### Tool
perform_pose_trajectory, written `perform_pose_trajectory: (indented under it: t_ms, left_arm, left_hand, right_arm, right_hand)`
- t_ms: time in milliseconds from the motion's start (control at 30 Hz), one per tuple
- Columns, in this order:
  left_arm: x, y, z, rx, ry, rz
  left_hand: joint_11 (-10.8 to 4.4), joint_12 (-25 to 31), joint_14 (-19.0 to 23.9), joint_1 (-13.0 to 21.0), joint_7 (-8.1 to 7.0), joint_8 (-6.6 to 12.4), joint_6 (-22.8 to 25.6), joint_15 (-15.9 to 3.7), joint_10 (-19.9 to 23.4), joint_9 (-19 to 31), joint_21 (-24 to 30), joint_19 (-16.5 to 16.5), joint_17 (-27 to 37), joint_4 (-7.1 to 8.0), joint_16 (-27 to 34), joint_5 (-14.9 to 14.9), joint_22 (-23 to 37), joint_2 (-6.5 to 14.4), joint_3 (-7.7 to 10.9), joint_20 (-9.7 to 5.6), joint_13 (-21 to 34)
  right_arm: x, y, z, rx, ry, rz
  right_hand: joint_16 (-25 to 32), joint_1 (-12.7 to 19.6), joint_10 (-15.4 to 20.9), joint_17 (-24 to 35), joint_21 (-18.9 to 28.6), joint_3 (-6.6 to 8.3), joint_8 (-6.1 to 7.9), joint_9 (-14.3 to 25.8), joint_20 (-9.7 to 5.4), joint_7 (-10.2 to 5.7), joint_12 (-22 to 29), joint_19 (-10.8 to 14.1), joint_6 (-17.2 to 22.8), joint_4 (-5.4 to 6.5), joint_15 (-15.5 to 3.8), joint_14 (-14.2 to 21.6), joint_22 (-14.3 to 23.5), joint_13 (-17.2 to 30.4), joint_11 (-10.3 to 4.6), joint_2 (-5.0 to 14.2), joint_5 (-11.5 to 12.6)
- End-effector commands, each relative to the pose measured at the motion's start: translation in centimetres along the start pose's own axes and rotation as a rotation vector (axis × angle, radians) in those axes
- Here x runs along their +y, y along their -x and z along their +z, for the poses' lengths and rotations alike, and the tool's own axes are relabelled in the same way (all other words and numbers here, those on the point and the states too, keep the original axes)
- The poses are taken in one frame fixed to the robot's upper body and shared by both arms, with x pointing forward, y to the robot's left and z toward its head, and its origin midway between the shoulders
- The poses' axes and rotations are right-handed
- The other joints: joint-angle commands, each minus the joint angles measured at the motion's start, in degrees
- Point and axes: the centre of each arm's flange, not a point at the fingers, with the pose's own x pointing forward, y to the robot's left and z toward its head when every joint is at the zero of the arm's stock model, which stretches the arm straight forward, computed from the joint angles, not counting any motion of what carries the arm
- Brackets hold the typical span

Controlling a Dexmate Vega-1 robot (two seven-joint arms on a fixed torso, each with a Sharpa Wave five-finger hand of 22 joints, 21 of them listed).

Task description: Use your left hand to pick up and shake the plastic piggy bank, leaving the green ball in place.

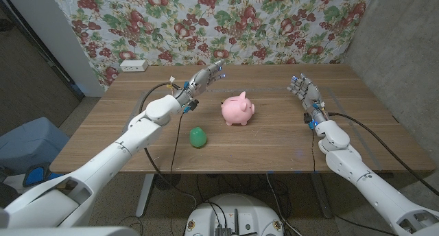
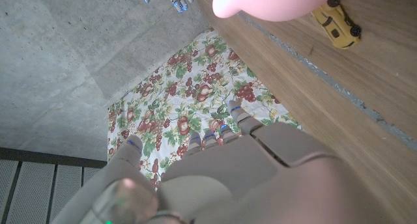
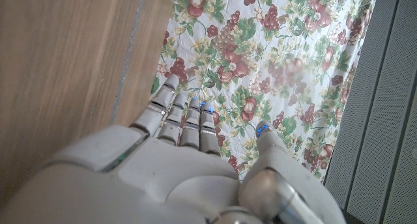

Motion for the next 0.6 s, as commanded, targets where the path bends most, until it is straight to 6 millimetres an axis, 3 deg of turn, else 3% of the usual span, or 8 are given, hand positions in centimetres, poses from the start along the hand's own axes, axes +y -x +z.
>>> perform_pose_trajectory:
  t_ms: [33, 333, 600]
  left_arm:
    - [0.3, 0.9, -1.5, -0.019, 0.207, 0.028]
    - [0.8, 2.2, -2.4, -0.041, 0.258, 0.121]
    - [1.7, 3.6, -3.6, -0.080, 0.295, 0.267]
  left_hand:
    - [-0.31, -0.32, 0.05, -0.14, 0.44, -0.26, -0.47, -1.91, -3.12, 0.01, -0.02, 0.86, 0.19, 0.42, -0.24, 0.64, 0.08, 6.79, 0.97, -0.36, 0.21]
    - [-0.33, -0.46, 0.12, -0.07, 0.35, -0.31, -0.50, -2.07, -3.16, 0.01, -0.26, 1.07, 0.17, 1.09, -0.36, 0.97, 0.05, 6.55, 1.77, -1.09, 0.21]
    - [-1.09, -0.29, 0.66, 0.29, -0.84, -0.07, 0.49, -2.69, -2.19, -0.02, -0.73, 1.25, 0.03, 1.12, -0.42, 1.17, -0.04, 5.32, 2.52, -0.73, 0.18]
  right_arm:
    - [0.1, -0.6, 0.7, -0.031, 0.006, 0.011]
    - [0.4, -0.9, 0.9, -0.030, 0.014, 0.022]
    - [0.8, -1.0, 0.9, -0.029, 0.011, 0.025]
  right_hand:
    - [-1.04, -0.32, -1.54, -0.48, -0.38, -0.45, -0.21, 0.02, -0.89, 0.33, -0.34, -0.09, -1.23, -0.35, -0.46, -1.36, 0.11, -0.01, -0.63, -0.29, -0.12]
    - [-1.54, -0.87, -2.35, -0.95, -0.85, -0.83, -0.13, -0.06, -1.39, 0.48, -0.39, -0.58, -1.91, -0.42, -0.70, -1.87, 0.05, -0.09, -0.50, -0.51, -0.26]
    - [-1.71, -1.39, -2.41, -1.19, -1.05, -1.07, 0.08, -0.10, -1.33, 0.33, -0.26, -0.65, -1.75, -0.30, -0.59, -1.90, 0.03, -0.14, -0.36, -0.55, -0.34]
